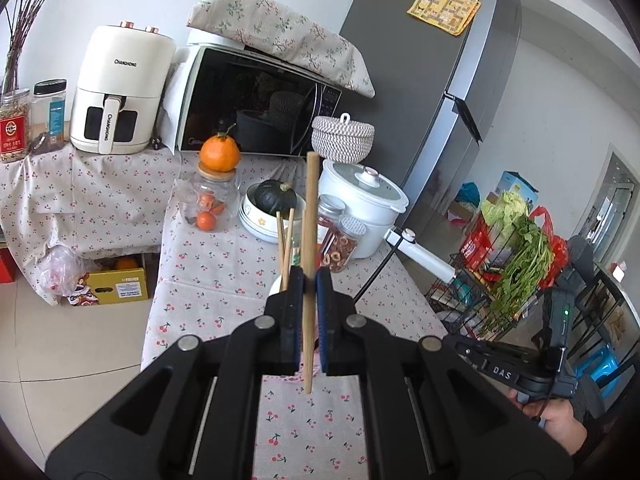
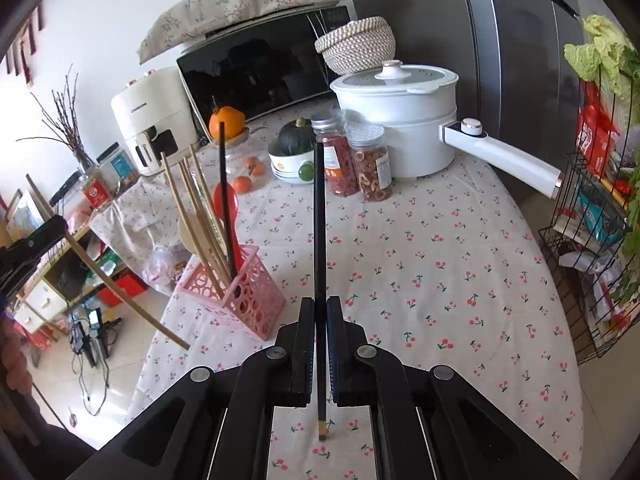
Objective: Organize utensils
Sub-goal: 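Drop the wooden chopstick into the pink holder with the left tool while the right tool carries the black chopstick, then lower the black chopstick into the pink holder and open the right tool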
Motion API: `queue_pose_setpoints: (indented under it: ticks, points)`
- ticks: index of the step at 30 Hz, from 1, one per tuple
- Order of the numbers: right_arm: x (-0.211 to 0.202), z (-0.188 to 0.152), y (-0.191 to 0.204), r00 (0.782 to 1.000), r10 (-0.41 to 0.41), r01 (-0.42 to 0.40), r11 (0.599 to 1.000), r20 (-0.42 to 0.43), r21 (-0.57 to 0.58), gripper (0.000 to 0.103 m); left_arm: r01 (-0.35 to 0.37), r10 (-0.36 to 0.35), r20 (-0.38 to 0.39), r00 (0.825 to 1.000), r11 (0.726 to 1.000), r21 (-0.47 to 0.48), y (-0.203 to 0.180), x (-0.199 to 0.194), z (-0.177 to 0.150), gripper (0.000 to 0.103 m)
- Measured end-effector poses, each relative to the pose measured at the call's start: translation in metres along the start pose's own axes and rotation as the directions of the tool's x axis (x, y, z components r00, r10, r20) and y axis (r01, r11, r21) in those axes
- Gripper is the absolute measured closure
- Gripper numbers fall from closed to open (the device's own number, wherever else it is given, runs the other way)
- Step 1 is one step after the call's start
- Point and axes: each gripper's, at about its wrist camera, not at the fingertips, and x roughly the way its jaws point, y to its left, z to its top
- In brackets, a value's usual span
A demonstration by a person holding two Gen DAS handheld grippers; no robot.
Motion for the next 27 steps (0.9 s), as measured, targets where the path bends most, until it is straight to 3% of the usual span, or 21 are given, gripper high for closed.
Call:
queue_pose_setpoints:
  ticks: [5, 10, 16, 22, 23, 25, 26, 27]
  points:
    - [-0.023, 0.008, 0.011, 0.997, 0.016, -0.014, 1.000, 0.081, -0.028, 0.097, -0.025, 0.029, 0.119, 0.992, 0.999, -0.029, 0.000, -0.002, 0.008, 0.096]
    - [-0.028, 0.015, 0.012, 0.995, 0.023, -0.022, 1.000, 0.092, -0.017, 0.097, -0.053, 0.056, 0.148, 0.987, 0.998, -0.022, -0.001, 0.013, 0.011, 0.096]
    - [-0.025, 0.015, 0.011, 0.997, 0.016, -0.015, 1.000, 0.076, -0.017, 0.097, -0.106, 0.100, 0.092, 0.991, 0.992, 0.066, -0.005, 0.047, 0.001, 0.096]
    - [-0.027, 0.014, 0.013, 0.997, 0.021, -0.019, 0.999, 0.075, -0.027, 0.097, -0.090, 0.089, 0.011, 0.996, 0.993, 0.070, -0.003, 0.066, -0.001, 0.095]
    - [-0.027, 0.014, 0.013, 0.997, 0.022, -0.020, 0.999, 0.076, -0.028, 0.097, -0.097, 0.097, 0.004, 0.995, 0.993, 0.072, -0.004, 0.067, -0.001, 0.093]
    - [-0.028, 0.015, 0.013, 0.997, 0.025, -0.023, 0.999, 0.078, -0.025, 0.097, -0.103, 0.104, -0.005, 0.995, 0.992, 0.066, -0.005, 0.066, -0.002, 0.068]
    - [-0.029, 0.015, 0.014, 0.996, 0.027, -0.025, 0.999, 0.080, -0.023, 0.097, -0.105, 0.106, -0.007, 0.994, 0.993, 0.058, -0.004, 0.065, -0.001, 0.045]
    - [-0.030, 0.016, 0.015, 0.996, 0.030, -0.028, 0.999, 0.083, -0.023, 0.097, -0.109, 0.109, -0.003, 0.994, 0.993, 0.045, -0.004, 0.061, -0.001, 0.032]
